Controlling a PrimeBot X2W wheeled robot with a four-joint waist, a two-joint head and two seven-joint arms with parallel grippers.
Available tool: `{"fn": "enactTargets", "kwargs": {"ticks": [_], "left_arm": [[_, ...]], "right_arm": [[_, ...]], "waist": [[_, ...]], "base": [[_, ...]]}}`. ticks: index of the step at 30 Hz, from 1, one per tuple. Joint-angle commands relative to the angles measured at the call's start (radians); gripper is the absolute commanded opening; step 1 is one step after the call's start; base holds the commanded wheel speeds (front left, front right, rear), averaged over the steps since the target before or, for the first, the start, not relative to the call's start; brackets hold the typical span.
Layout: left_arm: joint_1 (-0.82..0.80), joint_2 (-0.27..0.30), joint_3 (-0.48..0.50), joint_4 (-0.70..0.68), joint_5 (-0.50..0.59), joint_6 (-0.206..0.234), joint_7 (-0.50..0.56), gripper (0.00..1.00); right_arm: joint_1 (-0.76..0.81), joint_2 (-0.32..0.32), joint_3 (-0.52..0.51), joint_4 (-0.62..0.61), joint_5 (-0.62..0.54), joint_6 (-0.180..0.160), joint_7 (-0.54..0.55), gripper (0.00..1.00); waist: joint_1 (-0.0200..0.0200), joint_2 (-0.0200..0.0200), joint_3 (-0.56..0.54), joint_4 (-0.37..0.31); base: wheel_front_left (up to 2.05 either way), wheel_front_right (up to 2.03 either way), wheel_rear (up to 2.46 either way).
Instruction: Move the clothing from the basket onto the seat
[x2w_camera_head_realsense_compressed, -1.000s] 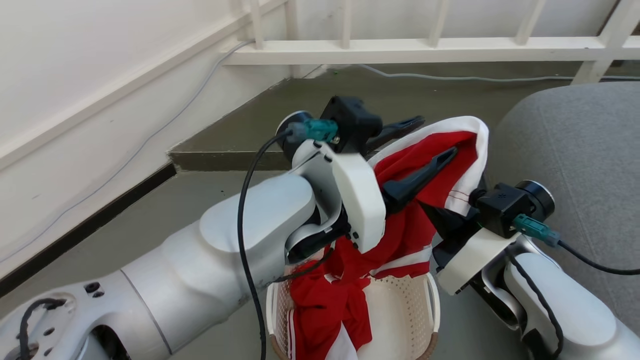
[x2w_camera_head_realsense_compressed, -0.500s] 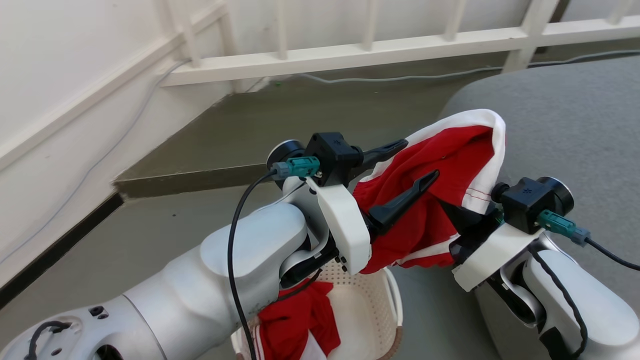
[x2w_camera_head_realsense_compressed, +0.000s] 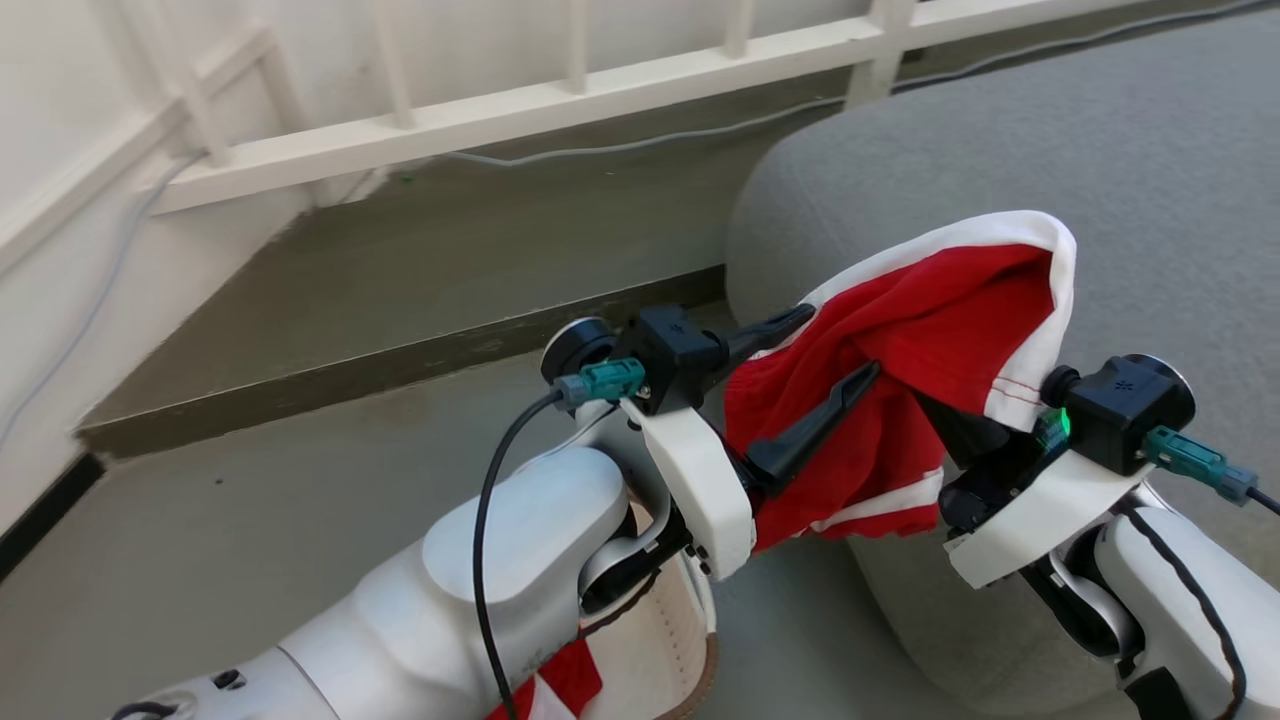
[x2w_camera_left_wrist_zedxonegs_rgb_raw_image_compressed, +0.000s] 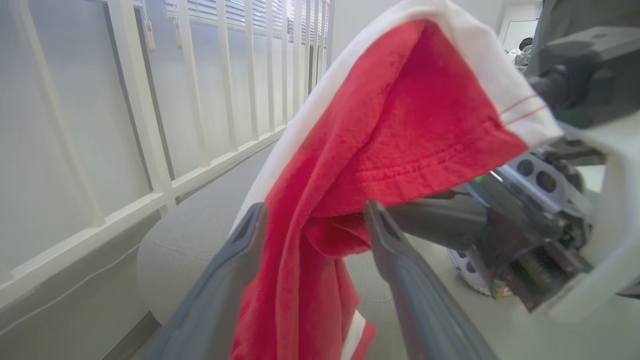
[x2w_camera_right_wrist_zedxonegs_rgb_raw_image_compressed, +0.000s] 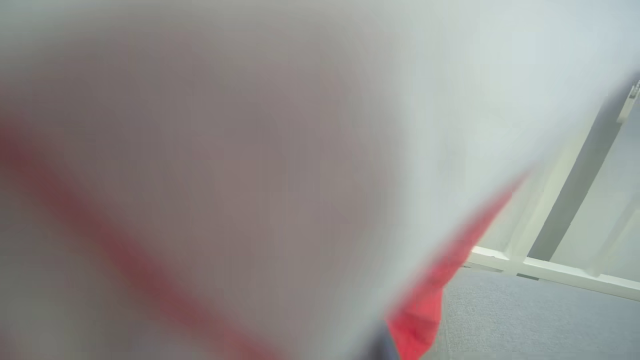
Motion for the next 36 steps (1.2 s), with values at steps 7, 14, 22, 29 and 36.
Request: {"fn": "enactTargets", "kwargs": {"ticks": [7, 14, 22, 29, 36], "left_arm": [[0.042, -0.023, 0.106, 0.001, 0.095, -0.007, -0.010, 1.00], [0.068, -0.041, 0.143, 0.024, 0.167, -0.007, -0.010, 1.00], [0.069, -0.043, 0.151, 0.006, 0.206, -0.007, -0.010, 1.00], [0.050, -0.044, 0.142, -0.019, 0.247, 0.007, -0.010, 1.00], [0.023, -0.044, 0.086, -0.047, 0.283, 0.056, -0.010, 1.00]], "right_arm": [[0.043, -0.053, -0.037, -0.083, 0.035, 0.004, -0.011, 0.00], [0.064, -0.092, -0.098, -0.131, 0.069, 0.004, -0.011, 0.00], [0.089, -0.121, -0.149, -0.169, 0.099, 0.004, -0.011, 0.00], [0.103, -0.145, -0.230, -0.204, 0.129, 0.004, -0.011, 0.00], [0.081, -0.177, -0.361, -0.205, 0.152, 0.004, -0.011, 0.00]], "waist": [[0.0000, 0.0000, 0.047, -0.098], [0.0000, 0.0000, 0.107, -0.144], [0.0000, 0.0000, 0.179, -0.167], [0.0000, 0.0000, 0.267, -0.155], [0.0000, 0.0000, 0.369, -0.127]], "base": [[0.00, 0.00, 0.00], [0.00, 0.00, 0.00], [0.00, 0.00, 0.00], [0.00, 0.00, 0.00], [0.00, 0.00, 0.00]]}}
